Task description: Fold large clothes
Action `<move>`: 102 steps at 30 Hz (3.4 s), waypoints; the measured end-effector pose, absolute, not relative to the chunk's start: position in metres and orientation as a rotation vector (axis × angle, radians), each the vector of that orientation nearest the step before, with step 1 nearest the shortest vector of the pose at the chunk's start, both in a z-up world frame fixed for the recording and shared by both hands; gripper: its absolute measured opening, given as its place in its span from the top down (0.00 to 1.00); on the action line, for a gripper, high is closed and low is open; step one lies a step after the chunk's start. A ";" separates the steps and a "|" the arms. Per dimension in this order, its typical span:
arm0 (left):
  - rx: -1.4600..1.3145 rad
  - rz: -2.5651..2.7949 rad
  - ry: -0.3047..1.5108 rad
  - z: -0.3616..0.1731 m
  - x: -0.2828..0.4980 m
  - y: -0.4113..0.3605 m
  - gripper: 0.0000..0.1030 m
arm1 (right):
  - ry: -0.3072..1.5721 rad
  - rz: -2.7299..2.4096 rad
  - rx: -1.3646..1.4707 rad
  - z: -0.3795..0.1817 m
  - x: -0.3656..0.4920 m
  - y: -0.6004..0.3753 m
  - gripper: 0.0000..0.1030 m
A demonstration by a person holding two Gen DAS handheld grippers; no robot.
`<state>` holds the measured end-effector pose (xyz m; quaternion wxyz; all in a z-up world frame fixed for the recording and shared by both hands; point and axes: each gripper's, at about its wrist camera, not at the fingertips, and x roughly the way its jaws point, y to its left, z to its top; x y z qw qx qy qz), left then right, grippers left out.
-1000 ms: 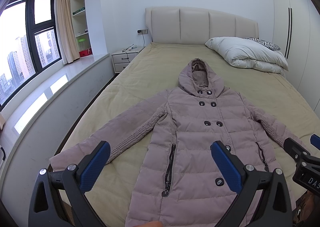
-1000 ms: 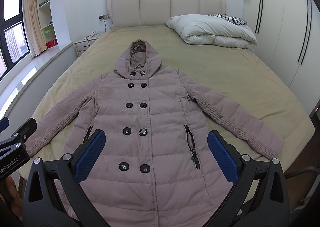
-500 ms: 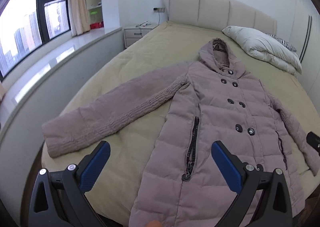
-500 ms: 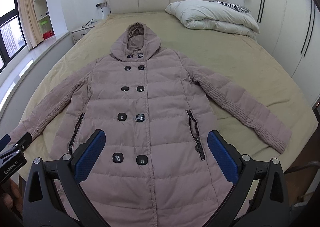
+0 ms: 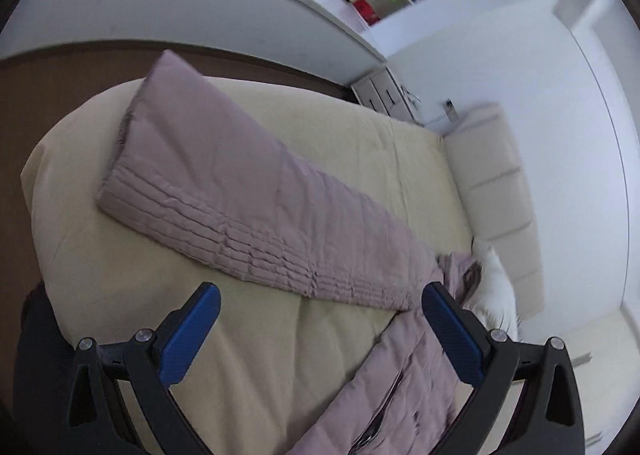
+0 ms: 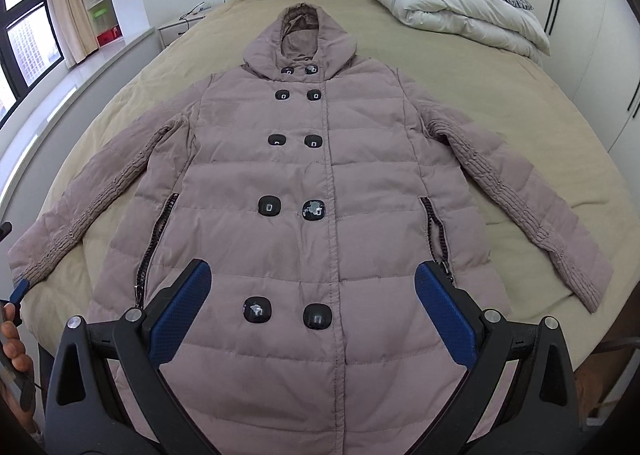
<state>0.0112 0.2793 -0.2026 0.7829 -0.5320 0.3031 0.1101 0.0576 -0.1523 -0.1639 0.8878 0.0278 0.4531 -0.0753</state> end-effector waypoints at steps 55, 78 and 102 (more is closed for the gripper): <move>0.464 -0.314 0.468 -0.158 0.079 -0.036 0.84 | 1.018 0.489 0.944 -0.216 0.210 -0.237 0.22; -0.108 -0.130 0.508 -0.154 0.165 -0.003 0.08 | 0.603 0.675 0.592 0.078 0.294 -0.186 0.83; 0.008 0.057 0.820 -0.234 0.307 0.029 0.45 | 0.659 0.226 0.876 -0.125 0.401 -0.403 0.84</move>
